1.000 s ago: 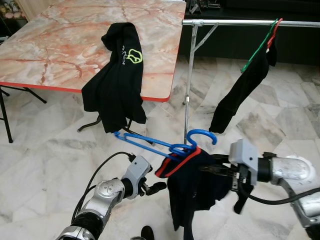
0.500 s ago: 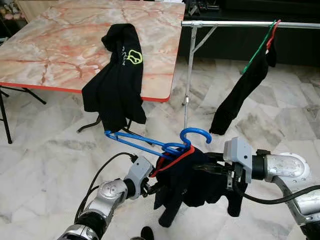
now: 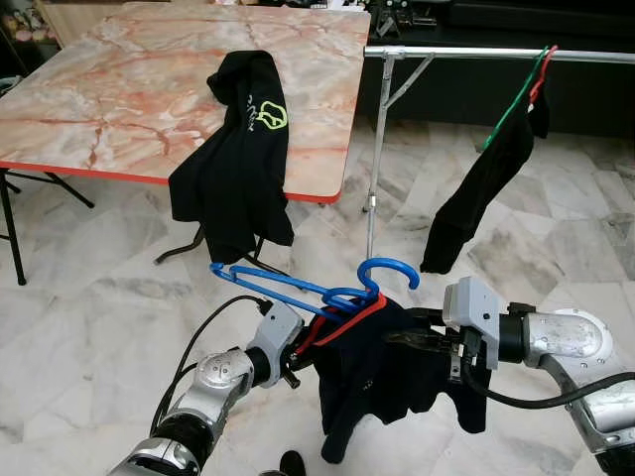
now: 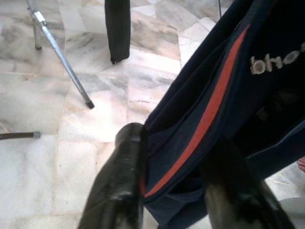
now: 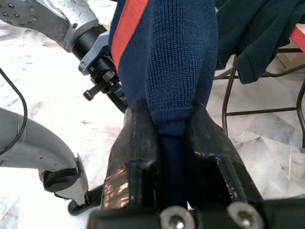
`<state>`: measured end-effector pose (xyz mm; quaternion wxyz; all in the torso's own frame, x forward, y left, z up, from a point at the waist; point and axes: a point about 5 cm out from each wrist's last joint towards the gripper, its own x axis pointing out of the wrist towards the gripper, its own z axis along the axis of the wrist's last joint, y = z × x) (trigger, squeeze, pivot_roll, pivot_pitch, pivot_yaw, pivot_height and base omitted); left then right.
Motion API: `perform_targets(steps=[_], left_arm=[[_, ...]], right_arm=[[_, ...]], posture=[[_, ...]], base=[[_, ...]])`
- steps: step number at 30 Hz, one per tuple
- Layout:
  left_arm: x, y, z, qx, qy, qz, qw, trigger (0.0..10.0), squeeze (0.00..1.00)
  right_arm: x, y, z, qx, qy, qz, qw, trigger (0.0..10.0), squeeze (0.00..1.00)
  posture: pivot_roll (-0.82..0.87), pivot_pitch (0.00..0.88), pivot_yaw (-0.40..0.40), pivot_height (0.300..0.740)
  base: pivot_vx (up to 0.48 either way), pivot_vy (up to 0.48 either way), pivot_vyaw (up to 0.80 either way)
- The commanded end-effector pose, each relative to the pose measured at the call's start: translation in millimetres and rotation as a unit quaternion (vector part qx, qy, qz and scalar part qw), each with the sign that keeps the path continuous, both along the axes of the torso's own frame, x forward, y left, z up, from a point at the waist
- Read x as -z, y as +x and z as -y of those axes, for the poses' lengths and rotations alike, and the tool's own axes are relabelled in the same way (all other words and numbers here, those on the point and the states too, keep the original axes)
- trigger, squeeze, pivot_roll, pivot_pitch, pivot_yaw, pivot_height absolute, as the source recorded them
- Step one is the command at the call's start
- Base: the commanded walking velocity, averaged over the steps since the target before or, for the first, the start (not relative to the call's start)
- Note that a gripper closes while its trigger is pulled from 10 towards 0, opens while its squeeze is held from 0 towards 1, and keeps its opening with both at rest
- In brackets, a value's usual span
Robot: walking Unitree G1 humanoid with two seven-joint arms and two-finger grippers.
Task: Hang hanger
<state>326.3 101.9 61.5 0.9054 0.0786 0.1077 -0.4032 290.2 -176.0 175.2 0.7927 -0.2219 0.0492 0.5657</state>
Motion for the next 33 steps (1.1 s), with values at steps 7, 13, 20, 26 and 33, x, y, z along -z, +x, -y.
perform_targets(steps=[7, 13, 20, 26, 33], left_arm=[[7, -6.1, 0.8, 0.022, 0.004, -0.012, 1.000, 0.0, 0.00], [11, -9.7, 0.8, 0.038, 0.010, -0.021, 0.999, 0.0, 0.00], [13, -9.6, -5.9, 0.018, 0.013, -0.022, 1.000, 0.0, 0.00], [18, -12.5, -18.8, 0.004, 0.031, -0.029, 0.999, 0.0, 0.00], [29, -19.9, -28.2, -0.002, 0.049, -0.046, 0.998, 0.0, 0.00]], right_arm=[[-9, 1.0, -5.1, -0.007, 0.008, 0.020, 1.000, 0.0, 0.00], [-7, 3.7, -3.9, 0.006, 0.010, 0.021, 1.000, 0.0, 0.00], [-2, 5.2, 4.8, 0.026, -0.013, 0.023, 0.999, 0.0, 0.00], [8, -0.6, 37.4, 0.053, -0.062, -0.009, 0.997, 0.0, 0.00], [41, -19.9, 81.0, 0.079, -0.174, -0.090, 0.977, 0.0, 0.00]], posture=[[-0.09, 0.162, 0.050, 0.740], [-0.08, 0.172, 0.053, 0.740], [-0.08, 0.179, 0.055, 0.740], [-0.08, 0.195, 0.054, 0.740], [-0.09, 0.204, 0.055, 0.740]], base=[[0.000, 0.000, 0.00], [0.000, 0.000, 0.00], [0.000, 0.000, 0.00], [0.000, 0.000, 0.00], [0.000, 0.000, 0.00]])
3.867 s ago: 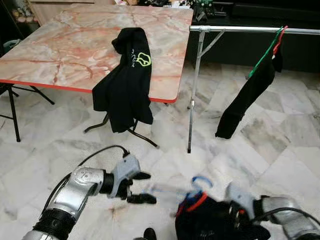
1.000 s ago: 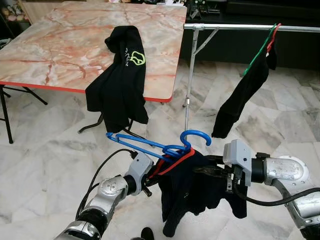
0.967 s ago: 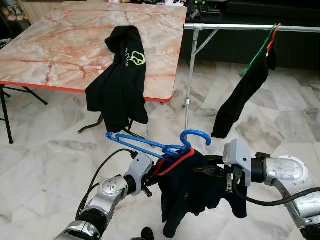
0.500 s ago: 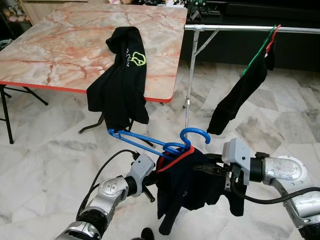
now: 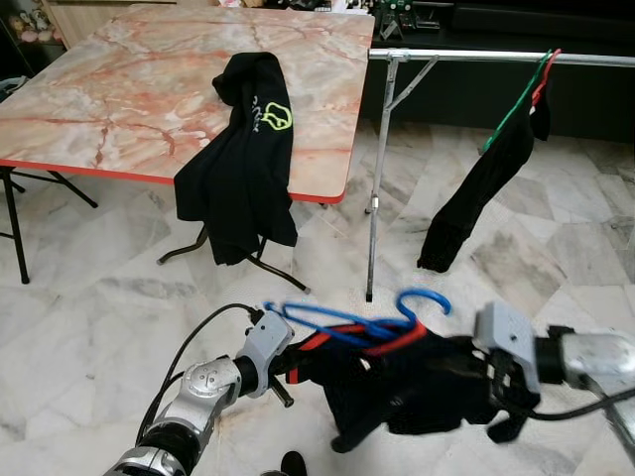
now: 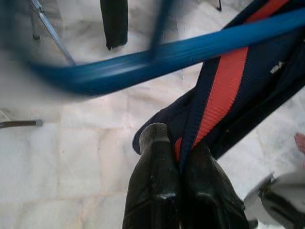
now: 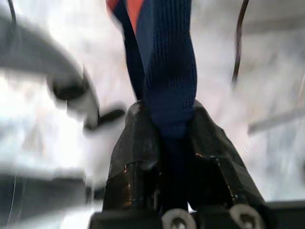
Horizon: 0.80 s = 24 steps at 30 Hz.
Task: Hang hanger
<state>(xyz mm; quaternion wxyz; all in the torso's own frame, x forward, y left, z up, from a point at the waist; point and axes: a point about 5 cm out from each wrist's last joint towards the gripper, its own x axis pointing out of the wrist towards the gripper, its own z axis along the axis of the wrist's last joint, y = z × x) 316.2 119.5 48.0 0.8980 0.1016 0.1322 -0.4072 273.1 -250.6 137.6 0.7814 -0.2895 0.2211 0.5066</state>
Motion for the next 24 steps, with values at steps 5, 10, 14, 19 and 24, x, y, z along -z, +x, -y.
perform_targets(steps=[5, 10, 14, 19, 24], left_arm=[[20, -14.4, -10.4, 0.001, 0.032, -0.038, 0.999, 0.0, 0.00], [21, -14.5, -10.2, -0.001, 0.033, -0.040, 0.999, 0.0, 0.00], [20, -13.4, -10.8, -0.005, 0.034, -0.038, 0.999, 0.0, 0.00], [21, -13.8, -11.8, -0.005, 0.037, -0.038, 0.999, 0.0, 0.00], [22, -14.3, -14.3, -0.006, 0.051, -0.036, 0.998, 0.0, 0.00]], right_arm=[[12, -10.3, 10.3, 0.003, -0.009, -0.042, 0.999, 0.0, 0.00], [34, -21.9, 27.2, -0.007, -0.120, -0.094, 0.988, 0.0, 0.00], [30, -10.1, 22.9, 0.024, -0.069, -0.052, 0.996, 0.0, 0.00], [32, -12.1, 23.9, 0.018, -0.088, -0.059, 0.994, 0.0, 0.00], [36, -19.2, 33.4, 0.019, -0.154, -0.080, 0.985, 0.0, 0.00]], posture=[[-0.09, 0.211, 0.055, 0.740], [-0.09, 0.213, 0.057, 0.740], [-0.09, 0.213, 0.057, 0.740], [-0.08, 0.221, 0.058, 0.740], [-0.08, 0.227, 0.053, 0.740]], base=[[0.000, 0.000, 0.00], [0.000, 0.000, 0.00], [0.000, 0.000, 0.00], [0.000, 0.000, 0.00], [0.000, 0.000, 0.00]])
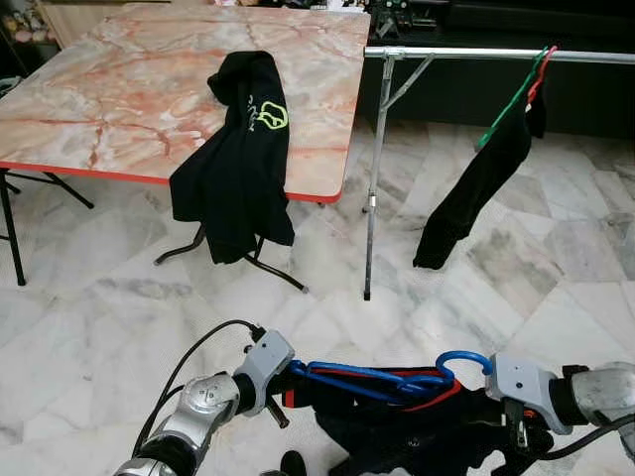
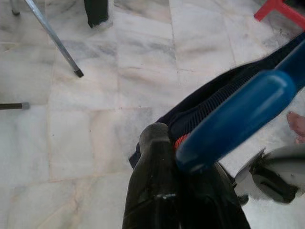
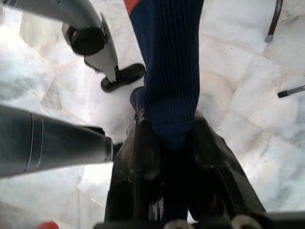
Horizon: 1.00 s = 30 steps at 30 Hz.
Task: Hang hanger
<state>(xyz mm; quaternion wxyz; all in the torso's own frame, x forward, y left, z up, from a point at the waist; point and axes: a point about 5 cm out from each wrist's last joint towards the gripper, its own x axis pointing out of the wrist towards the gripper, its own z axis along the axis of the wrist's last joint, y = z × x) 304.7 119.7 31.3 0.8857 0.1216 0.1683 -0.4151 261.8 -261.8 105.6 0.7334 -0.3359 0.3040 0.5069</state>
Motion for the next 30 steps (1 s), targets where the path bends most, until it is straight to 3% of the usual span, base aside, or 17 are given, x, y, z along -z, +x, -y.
perform_targets(steps=[1, 2, 3, 4, 5, 6, 11, 14, 18, 21, 24, 30], left_arm=[[5, -2.9, -14.6, -0.018, 0.019, -0.008, 1.000, 0.0, 0.00], [5, -3.0, -15.0, -0.018, 0.019, -0.009, 1.000, 0.0, 0.00], [6, -3.1, -15.2, -0.020, 0.019, -0.008, 1.000, 0.0, 0.00], [6, -3.1, -15.2, -0.020, 0.019, -0.008, 1.000, 0.0, 0.00], [6, -3.1, -15.1, -0.022, 0.019, -0.008, 1.000, 0.0, 0.00], [6, -3.0, -15.1, -0.022, 0.019, -0.008, 1.000, 0.0, 0.00], [6, -2.5, -13.3, -0.019, 0.023, -0.007, 1.000, 0.0, 0.00], [6, -2.3, -13.7, -0.020, 0.027, -0.007, 0.999, 0.0, 0.00], [6, -2.7, -14.0, -0.020, 0.027, -0.006, 0.999, 0.0, 0.00], [8, -3.9, -15.4, -0.022, 0.031, -0.007, 0.999, 0.0, 0.00], [9, -5.0, -15.0, -0.017, 0.036, -0.008, 0.999, 0.0, 0.00], [9, -5.0, -15.5, -0.015, 0.038, -0.007, 0.999, 0.0, 0.00]], right_arm=[[3, -8.7, 21.0, 0.033, -0.059, -0.025, 0.997, 0.0, 0.00], [-1, -9.2, 17.0, 0.032, -0.042, -0.020, 0.998, 0.0, 0.00], [-12, -8.1, 5.5, 0.024, 0.017, 0.002, 1.000, 0.0, 0.00], [-12, -8.1, 5.5, 0.024, 0.017, 0.002, 1.000, 0.0, 0.00], [-22, -9.2, -2.5, 0.011, 0.060, 0.019, 0.998, 0.0, 0.00], [-25, -10.1, -3.9, 0.006, 0.066, 0.022, 0.998, 0.0, 0.00], [-16, -32.0, 15.3, -0.015, -0.014, -0.036, 0.999, 0.0, 0.00], [-18, -28.5, 21.5, 0.014, -0.002, -0.014, 1.000, 0.0, 0.00], [-20, -36.5, 26.8, 0.011, -0.014, -0.038, 0.999, 0.0, 0.00], [-17, -44.0, 39.9, 0.014, -0.091, -0.061, 0.994, 0.0, 0.00], [-14, -41.3, 44.1, 0.020, -0.121, -0.048, 0.991, 0.0, 0.00], [-15, -32.4, 39.2, 0.028, -0.138, -0.018, 0.990, 0.0, 0.00]], posture=[[-0.08, 0.228, 0.052, 0.740], [-0.08, 0.230, 0.052, 0.740], [-0.08, 0.230, 0.051, 0.740], [-0.08, 0.230, 0.051, 0.740], [-0.09, 0.233, 0.051, 0.740], [-0.09, 0.233, 0.051, 0.740], [-0.10, 0.236, 0.048, 0.740], [-0.10, 0.237, 0.046, 0.740], [-0.10, 0.239, 0.043, 0.740], [-0.11, 0.241, 0.041, 0.740], [-0.10, 0.244, 0.040, 0.740], [-0.10, 0.244, 0.041, 0.740]], base=[[0.000, 0.000, 0.00], [0.000, 0.000, 0.00], [0.000, 0.000, 0.00], [0.000, 0.000, 0.00], [0.000, 0.000, 0.00], [0.000, 0.000, 0.00], [0.000, 0.000, 0.00], [0.000, 0.000, 0.00], [0.000, 0.000, 0.00], [0.000, 0.000, 0.00], [0.000, 0.000, 0.00], [0.000, 0.000, 0.00]])
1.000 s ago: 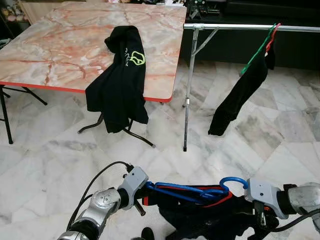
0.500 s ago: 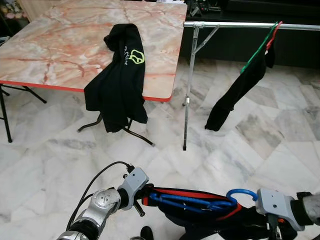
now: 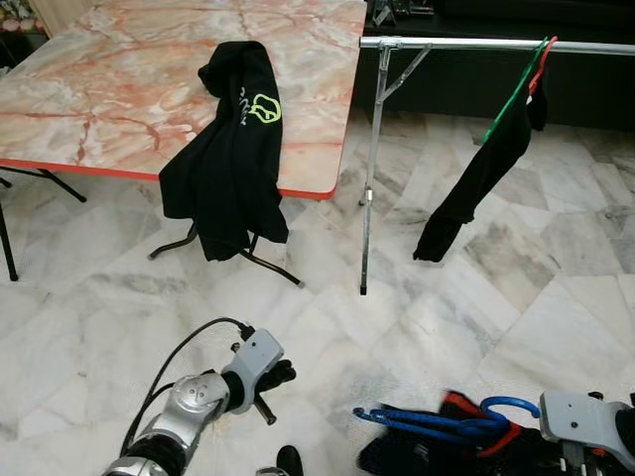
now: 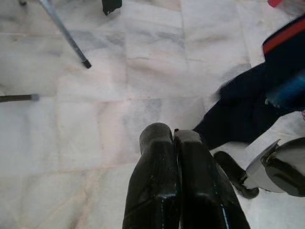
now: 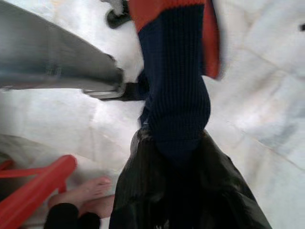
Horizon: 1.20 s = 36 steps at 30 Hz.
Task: Hang hanger
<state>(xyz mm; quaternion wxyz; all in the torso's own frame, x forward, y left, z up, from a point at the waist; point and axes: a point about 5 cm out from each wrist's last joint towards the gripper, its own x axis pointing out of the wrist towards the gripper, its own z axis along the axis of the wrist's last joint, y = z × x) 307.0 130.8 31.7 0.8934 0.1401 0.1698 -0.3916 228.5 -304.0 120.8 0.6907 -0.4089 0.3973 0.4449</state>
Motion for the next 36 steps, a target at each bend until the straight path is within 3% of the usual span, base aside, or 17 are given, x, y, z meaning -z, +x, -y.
perform_targets(steps=[1, 3, 5, 6, 8, 13, 20, 24, 34, 36], left_arm=[[9, -7.3, -4.8, 0.006, 0.018, -0.017, 1.000, 0.0, 0.00], [9, -7.2, -5.2, 0.006, 0.020, -0.016, 1.000, 0.0, 0.00], [9, -6.4, -6.7, 0.003, 0.030, -0.012, 0.999, 0.0, 0.00], [10, -6.6, -7.0, 0.003, 0.033, -0.015, 0.999, 0.7, 0.00], [13, -9.1, -5.8, 0.011, 0.038, -0.028, 0.999, 10.0, 0.00], [18, -13.2, -4.9, 0.020, 0.055, -0.035, 0.998, 10.0, 0.00], [17, -9.4, -9.3, -0.023, 0.055, -0.025, 0.998, 10.0, 0.00], [11, -1.2, -9.1, -0.075, 0.014, -0.027, 0.997, 10.0, 0.00], [16, -3.7, -2.0, -0.098, -0.040, -0.064, 0.992, 10.0, 0.00], [15, -3.3, 3.3, -0.114, -0.091, -0.086, 0.986, 10.0, 0.91]], right_arm=[[-2, 5.2, -11.1, -0.017, 0.018, 0.025, 0.999, 0.0, 0.00], [-3, 8.2, -17.4, -0.023, 0.041, 0.039, 0.998, 0.0, 0.00], [-9, 18.9, -28.1, -0.021, 0.080, 0.084, 0.993, 0.0, 0.00], [-12, 23.5, -32.6, -0.014, 0.101, 0.100, 0.990, 0.0, 0.00], [-20, 31.9, -43.8, -0.019, 0.142, 0.128, 0.981, 0.0, 0.00], [-29, 41.1, -49.1, -0.016, 0.158, 0.156, 0.975, 0.0, 0.00], [-42, 37.4, -61.9, -0.048, 0.209, 0.148, 0.966, 0.0, 0.00], [-50, 37.1, -72.7, -0.065, 0.239, 0.152, 0.957, 0.0, 0.00], [-62, 37.9, -83.4, -0.094, 0.262, 0.153, 0.948, 0.0, 0.00], [-64, 36.0, -89.3, -0.109, 0.268, 0.146, 0.946, 0.0, 0.00]], posture=[[-0.10, 0.245, 0.040, 0.740], [-0.10, 0.244, 0.040, 0.740], [-0.10, 0.244, 0.042, 0.740], [-0.10, 0.244, 0.042, 0.740], [-0.10, 0.243, 0.042, 0.740], [-0.10, 0.243, 0.039, 0.740], [-0.10, 0.239, 0.038, 0.740], [-0.10, 0.234, 0.037, 0.740], [-0.11, 0.219, 0.034, 0.740], [-0.11, 0.214, 0.032, 0.740]], base=[[0.000, 0.000, 0.00], [0.000, 0.000, 0.00], [0.000, 0.000, 0.00], [0.000, 0.000, 0.00], [0.000, 0.000, 0.00], [0.000, 0.000, 0.00], [0.000, 0.000, 0.00], [0.000, 0.000, 0.00], [0.000, 0.000, 0.00], [0.000, 0.000, 0.00]])
